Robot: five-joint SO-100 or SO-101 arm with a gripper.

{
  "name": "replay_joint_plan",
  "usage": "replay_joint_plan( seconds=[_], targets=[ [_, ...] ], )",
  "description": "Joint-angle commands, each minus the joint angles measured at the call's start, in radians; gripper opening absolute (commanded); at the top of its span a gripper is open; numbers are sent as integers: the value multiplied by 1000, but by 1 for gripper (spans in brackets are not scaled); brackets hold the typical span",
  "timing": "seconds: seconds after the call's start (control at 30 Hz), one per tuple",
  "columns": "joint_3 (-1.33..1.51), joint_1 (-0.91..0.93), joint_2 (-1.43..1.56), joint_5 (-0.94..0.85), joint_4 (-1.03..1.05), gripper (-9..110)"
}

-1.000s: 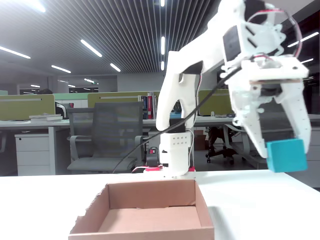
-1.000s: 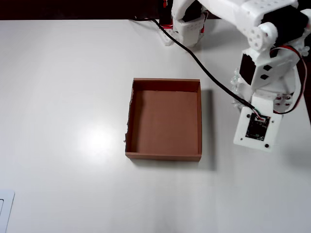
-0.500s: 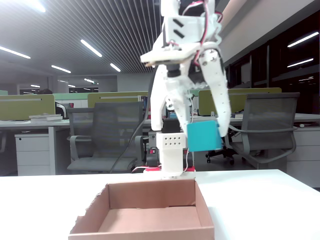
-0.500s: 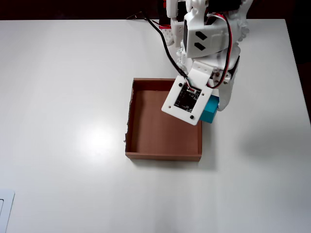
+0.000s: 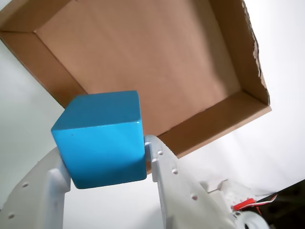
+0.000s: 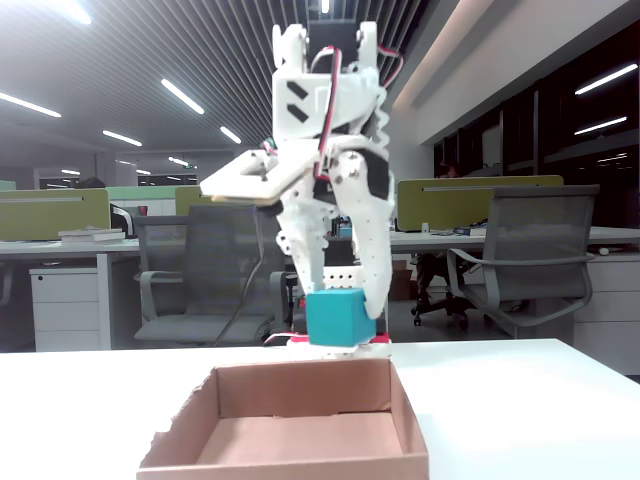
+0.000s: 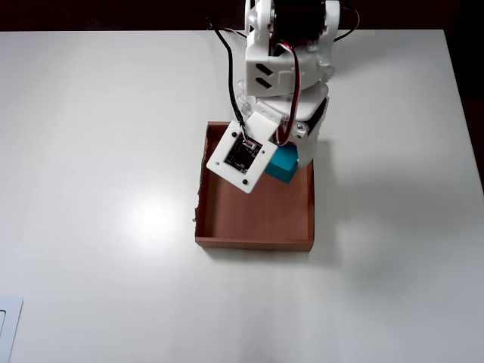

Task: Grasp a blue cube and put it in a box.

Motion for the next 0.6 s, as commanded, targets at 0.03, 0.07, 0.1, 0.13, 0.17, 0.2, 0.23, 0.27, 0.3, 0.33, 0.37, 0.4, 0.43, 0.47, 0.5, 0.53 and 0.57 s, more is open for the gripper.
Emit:
replay_joint_plan(
  seconds=[0.03,0.07,0.1,0.13,0.17,0.2,0.23,0.27,0.3,0.33,0.37,0.4,0.43,0.47,0.5,0.53,0.57],
  targets=[
    [54,29,34,-8,-46,14],
    [72,35,32,-8,-57,14],
    [91,40,29,-8,-64,14],
    [107,44,26,-8,-74,14],
    [123,49,23,-8,-84,14],
    [140,55,18,-8,-100,14],
    [160,60,15,-8,-118,14],
    [179,61,14,-8,-138,14],
    [199,63,14,-8,-158,14],
    [219,63,14,-8,-175,14],
    [241,63,14,-8,-193,14],
    [258,64,14,-8,-207,14],
    [270,66,11,-8,-218,14],
    [282,66,6,-3,-230,14],
    [295,66,2,0,-242,14],
    [305,66,-2,2,-255,14],
    [316,66,-6,2,-267,13]
  ],
)
